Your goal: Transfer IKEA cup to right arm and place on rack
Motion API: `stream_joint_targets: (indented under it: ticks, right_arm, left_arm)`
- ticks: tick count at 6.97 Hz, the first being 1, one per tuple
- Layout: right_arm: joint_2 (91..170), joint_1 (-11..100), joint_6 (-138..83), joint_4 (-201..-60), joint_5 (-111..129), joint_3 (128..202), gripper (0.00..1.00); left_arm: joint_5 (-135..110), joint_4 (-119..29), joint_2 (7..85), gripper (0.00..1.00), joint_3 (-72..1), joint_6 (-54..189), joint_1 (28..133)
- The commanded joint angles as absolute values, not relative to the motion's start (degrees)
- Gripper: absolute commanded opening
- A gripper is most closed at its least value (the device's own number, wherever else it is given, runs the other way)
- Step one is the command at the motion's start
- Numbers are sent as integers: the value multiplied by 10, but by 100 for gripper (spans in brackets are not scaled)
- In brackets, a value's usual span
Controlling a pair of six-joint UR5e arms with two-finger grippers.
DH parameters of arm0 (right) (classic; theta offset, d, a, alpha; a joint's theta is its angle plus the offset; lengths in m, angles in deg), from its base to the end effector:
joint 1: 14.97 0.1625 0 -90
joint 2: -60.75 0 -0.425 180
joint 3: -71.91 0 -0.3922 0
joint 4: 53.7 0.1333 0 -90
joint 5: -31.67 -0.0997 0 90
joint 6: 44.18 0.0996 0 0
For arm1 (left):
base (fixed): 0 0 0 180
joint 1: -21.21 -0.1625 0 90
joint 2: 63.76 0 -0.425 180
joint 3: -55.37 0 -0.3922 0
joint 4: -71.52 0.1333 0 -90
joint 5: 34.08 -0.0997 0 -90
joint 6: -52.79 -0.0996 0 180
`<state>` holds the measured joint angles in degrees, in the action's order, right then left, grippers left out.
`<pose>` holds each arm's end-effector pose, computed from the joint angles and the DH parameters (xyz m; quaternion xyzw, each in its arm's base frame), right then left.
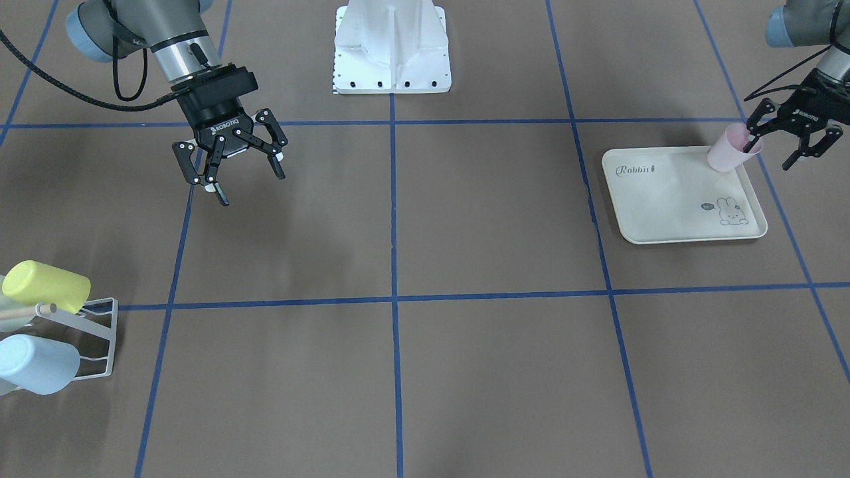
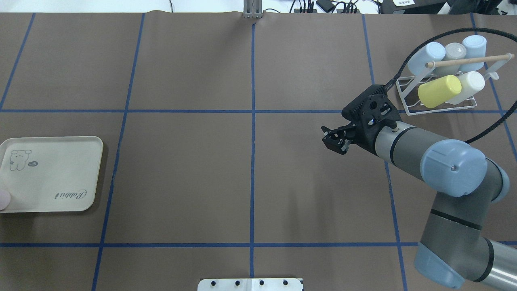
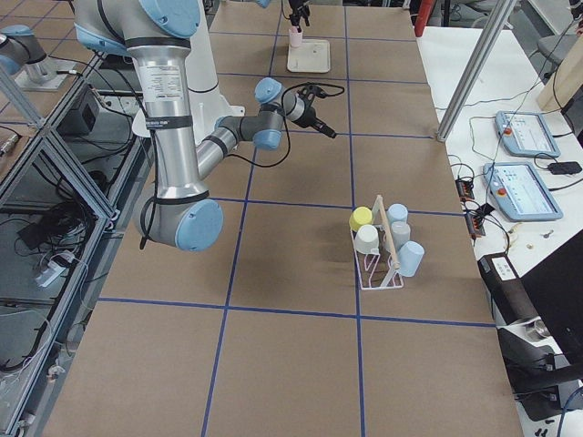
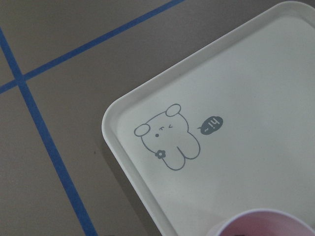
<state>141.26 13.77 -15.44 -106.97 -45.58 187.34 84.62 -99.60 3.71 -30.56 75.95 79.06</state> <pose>-0.3771 -0.3839 0.2931 0.4750 -0.3477 -0.1632 0.7918 0.0962 -0.3137 0.7002 0.2908 0.4011 0.1807 0.8497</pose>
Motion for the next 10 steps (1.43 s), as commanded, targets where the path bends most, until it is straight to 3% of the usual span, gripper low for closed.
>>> stream_joint_targets:
  ticks: [1, 4, 6, 8, 10]
  right_arm:
    - [1412, 138, -156, -1070, -456, 1871, 100]
    - [1411, 138, -157, -1070, -456, 1868, 100]
    - [1411, 137, -157, -1070, -456, 1867, 100]
    - [1410, 135, -157, -1070, -456, 1865, 100]
    - [1379, 124, -156, -1070, -458, 1855, 100]
  left_arm:
    - [850, -1007, 38, 36, -304, 759, 790]
    - [883, -1023, 35, 0, -309, 756, 791]
    - [954, -1021, 35, 0, -332, 756, 797]
    - [976, -1015, 45, 0, -360, 755, 867]
    - [977, -912, 84, 0, -424, 764, 883]
